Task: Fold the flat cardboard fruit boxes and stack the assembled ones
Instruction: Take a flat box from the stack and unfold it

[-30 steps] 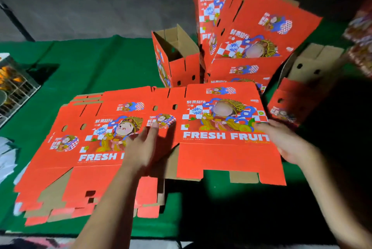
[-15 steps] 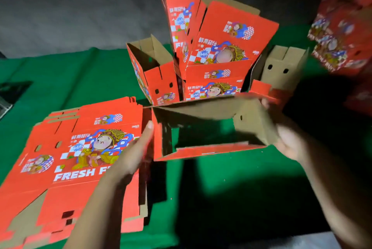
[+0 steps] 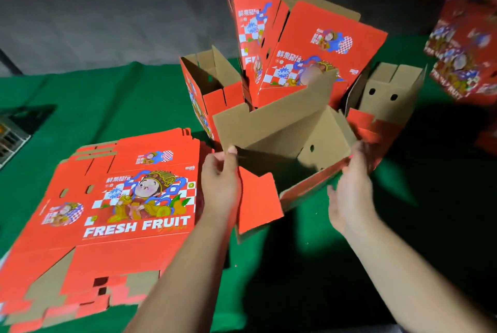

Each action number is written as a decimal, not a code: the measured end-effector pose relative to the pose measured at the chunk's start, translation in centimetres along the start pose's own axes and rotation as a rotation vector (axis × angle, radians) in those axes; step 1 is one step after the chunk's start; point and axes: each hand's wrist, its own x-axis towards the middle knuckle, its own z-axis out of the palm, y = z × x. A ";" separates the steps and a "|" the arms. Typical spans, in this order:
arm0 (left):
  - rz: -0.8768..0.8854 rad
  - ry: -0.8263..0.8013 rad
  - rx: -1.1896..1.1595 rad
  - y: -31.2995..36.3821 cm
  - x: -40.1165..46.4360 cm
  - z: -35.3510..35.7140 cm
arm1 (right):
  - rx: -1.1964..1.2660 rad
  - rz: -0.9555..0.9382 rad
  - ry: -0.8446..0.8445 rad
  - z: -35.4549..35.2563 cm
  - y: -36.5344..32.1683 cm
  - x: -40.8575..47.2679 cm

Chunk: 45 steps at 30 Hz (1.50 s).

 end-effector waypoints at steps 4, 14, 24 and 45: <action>-0.038 0.250 -0.026 -0.7 -2.7 1.9 | -0.126 -0.132 -0.274 1.1 0.5 -5.2; 0.246 -0.125 -0.080 -1.5 -6.3 0.4 | -0.502 -0.516 -0.593 0.9 -2.3 -1.2; 0.122 -0.150 0.016 -0.9 9.1 -7.6 | -0.378 -0.646 -0.344 -0.5 -8.9 9.2; 0.286 -0.271 0.181 -1.1 4.4 -4.9 | -0.946 -0.412 -0.343 2.4 1.2 13.4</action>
